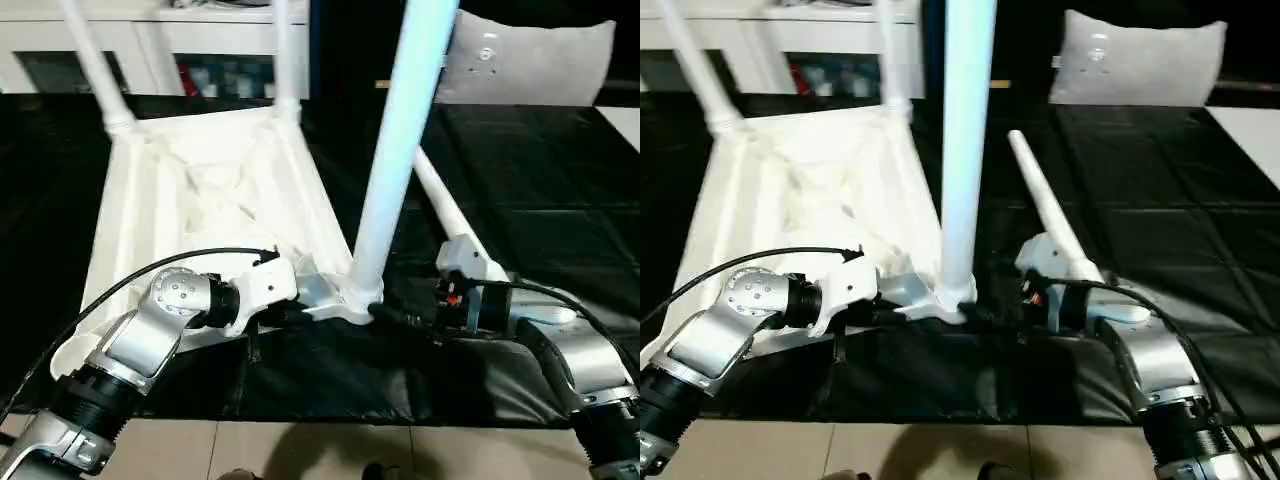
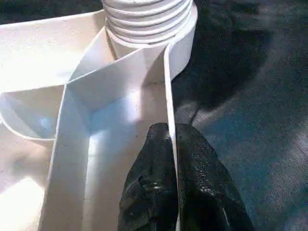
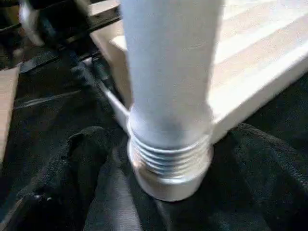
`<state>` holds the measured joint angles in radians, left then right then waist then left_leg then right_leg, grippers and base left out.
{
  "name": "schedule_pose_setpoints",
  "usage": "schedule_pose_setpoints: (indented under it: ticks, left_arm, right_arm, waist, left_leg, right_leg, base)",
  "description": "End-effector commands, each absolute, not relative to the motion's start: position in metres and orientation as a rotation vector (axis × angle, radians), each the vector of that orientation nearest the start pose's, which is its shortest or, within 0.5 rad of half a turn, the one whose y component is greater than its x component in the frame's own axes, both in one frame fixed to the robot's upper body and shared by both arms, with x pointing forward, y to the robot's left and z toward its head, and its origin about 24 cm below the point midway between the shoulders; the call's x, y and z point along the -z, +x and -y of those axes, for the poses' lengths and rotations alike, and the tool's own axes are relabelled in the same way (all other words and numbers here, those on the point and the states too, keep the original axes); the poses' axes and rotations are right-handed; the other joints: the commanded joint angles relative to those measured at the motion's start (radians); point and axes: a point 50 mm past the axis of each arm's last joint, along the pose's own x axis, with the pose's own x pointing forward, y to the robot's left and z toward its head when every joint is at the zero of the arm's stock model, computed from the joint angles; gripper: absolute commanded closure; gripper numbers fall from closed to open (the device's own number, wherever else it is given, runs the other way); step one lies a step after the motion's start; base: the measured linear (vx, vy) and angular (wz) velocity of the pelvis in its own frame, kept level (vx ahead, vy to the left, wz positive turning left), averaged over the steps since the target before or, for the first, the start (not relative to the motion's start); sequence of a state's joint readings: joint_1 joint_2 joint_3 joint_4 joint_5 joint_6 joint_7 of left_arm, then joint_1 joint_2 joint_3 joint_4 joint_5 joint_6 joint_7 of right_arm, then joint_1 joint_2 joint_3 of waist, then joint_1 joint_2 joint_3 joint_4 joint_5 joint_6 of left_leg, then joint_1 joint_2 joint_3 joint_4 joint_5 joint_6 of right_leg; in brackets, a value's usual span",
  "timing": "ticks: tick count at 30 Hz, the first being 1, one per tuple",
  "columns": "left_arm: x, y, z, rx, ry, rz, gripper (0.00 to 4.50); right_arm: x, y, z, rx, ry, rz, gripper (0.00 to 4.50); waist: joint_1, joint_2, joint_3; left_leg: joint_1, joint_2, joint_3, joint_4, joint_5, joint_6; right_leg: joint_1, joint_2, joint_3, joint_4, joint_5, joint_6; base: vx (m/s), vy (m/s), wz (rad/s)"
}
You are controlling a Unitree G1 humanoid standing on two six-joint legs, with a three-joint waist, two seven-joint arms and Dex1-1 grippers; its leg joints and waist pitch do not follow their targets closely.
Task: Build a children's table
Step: Insert table leg to table base, then rotate leg to tighten
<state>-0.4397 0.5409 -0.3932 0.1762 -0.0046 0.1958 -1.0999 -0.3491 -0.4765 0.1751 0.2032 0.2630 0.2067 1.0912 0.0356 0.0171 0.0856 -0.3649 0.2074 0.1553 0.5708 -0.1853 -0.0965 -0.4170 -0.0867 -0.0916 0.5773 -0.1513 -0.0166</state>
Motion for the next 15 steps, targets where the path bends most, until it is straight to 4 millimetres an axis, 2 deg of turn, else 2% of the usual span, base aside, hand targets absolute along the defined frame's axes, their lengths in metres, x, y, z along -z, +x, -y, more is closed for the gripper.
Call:
schedule_pose_setpoints:
  ticks: [1,7,13,14,15]
  left_arm:
    - [-0.06,0.277,-0.131,1.445,0.637,-0.427,4.5]
    - [-0.06,0.275,-0.128,1.479,0.647,-0.43,4.5]
    - [-0.059,0.273,-0.128,1.498,0.659,-0.434,4.5]
    - [-0.058,0.273,-0.128,1.5,0.661,-0.435,4.5]
    - [-0.058,0.273,-0.128,1.5,0.662,-0.435,4.5]
  right_arm:
    - [-0.074,0.291,0.157,-1.233,-0.212,-0.252,0.05]
    - [-0.075,0.296,0.15,-1.302,-0.239,-0.26,0.05]
    - [-0.072,0.298,0.147,-1.356,-0.243,-0.277,0.65]
    - [-0.072,0.299,0.146,-1.361,-0.242,-0.279,0.77]
    - [-0.072,0.299,0.146,-1.364,-0.241,-0.28,0.82]
  waist:
    - [-0.003,0.001,-0.07]
    - [0.004,-0.004,-0.073]
    - [0.005,-0.006,-0.074]
    - [0.005,-0.012,-0.075]
    - [0.007,-0.01,-0.074]
  left_leg:
    - [0.002,0.015,0.014,-0.055,-0.148,0.096]
    - [0.005,0.018,0.015,-0.052,-0.128,0.097]
    - [0.003,0.016,0.016,-0.05,-0.13,0.1]
    - [0.002,0.016,0.016,-0.05,-0.131,0.101]
    - [0.002,0.016,0.016,-0.05,-0.127,0.1]
  right_leg:
    - [0.065,-0.041,0.046,-0.051,-0.199,-0.249]
    - [0.066,-0.041,0.048,-0.044,-0.167,-0.258]
    - [0.067,-0.043,0.047,-0.042,-0.174,-0.262]
    - [0.068,-0.043,0.047,-0.044,-0.18,-0.259]
    - [0.068,-0.044,0.048,-0.043,-0.187,-0.255]
  base:
    - [0.0,0.0,0.0]
    - [0.0,0.0,0.0]
    - [0.0,0.0,0.0]
    - [0.0,0.0,0.0]
    - [0.0,0.0,0.0]
